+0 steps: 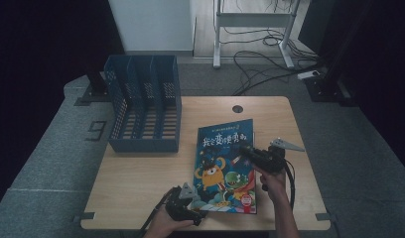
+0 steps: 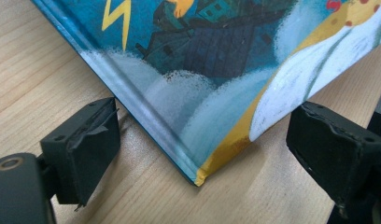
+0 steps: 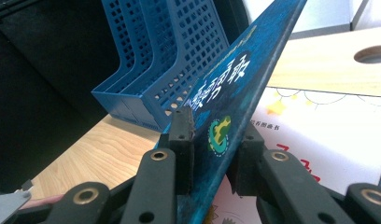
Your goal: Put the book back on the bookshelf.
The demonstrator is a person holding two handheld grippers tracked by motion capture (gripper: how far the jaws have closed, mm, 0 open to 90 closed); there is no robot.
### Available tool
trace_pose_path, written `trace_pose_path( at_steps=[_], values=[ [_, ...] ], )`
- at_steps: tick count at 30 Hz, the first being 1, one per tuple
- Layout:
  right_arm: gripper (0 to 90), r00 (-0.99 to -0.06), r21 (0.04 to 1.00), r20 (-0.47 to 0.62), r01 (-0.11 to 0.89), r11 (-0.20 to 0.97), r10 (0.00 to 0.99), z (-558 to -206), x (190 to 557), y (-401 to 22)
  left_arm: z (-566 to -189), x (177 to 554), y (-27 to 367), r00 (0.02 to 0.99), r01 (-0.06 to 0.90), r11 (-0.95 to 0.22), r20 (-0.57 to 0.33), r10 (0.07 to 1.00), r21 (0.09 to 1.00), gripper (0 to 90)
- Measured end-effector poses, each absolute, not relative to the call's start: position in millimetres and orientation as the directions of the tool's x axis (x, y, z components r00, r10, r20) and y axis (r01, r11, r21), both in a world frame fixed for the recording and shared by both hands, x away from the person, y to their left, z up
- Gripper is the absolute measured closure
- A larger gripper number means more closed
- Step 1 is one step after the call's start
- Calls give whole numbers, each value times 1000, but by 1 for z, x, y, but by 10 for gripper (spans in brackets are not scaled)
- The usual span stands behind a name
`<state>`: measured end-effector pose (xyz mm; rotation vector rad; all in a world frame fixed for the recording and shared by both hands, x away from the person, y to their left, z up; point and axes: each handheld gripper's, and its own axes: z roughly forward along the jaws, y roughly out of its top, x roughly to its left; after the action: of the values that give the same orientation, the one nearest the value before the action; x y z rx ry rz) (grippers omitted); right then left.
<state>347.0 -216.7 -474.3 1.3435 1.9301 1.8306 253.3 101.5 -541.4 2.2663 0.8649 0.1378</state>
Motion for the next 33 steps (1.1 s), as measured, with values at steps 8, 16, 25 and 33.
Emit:
trace_pose_path(
  at_steps=[8, 16, 25, 33],
  values=[
    [736, -619, 904, 378, 405, -133, 688, -457, 334, -209, -540, 257, 102, 768, 558, -531, -155, 621, 637, 88],
    [738, -659, 938, 316, 327, -119, 682, -444, 322, -202, -540, 260, 103, 764, 561, -528, -154, 626, 638, 82],
    [739, -658, 940, 313, 318, -124, 685, -444, 320, -202, -540, 261, 103, 762, 563, -527, -153, 629, 637, 79],
    [739, -667, 950, 290, 284, -126, 687, -443, 318, -201, -540, 264, 102, 741, 575, -519, -135, 657, 632, 79]
  ],
)
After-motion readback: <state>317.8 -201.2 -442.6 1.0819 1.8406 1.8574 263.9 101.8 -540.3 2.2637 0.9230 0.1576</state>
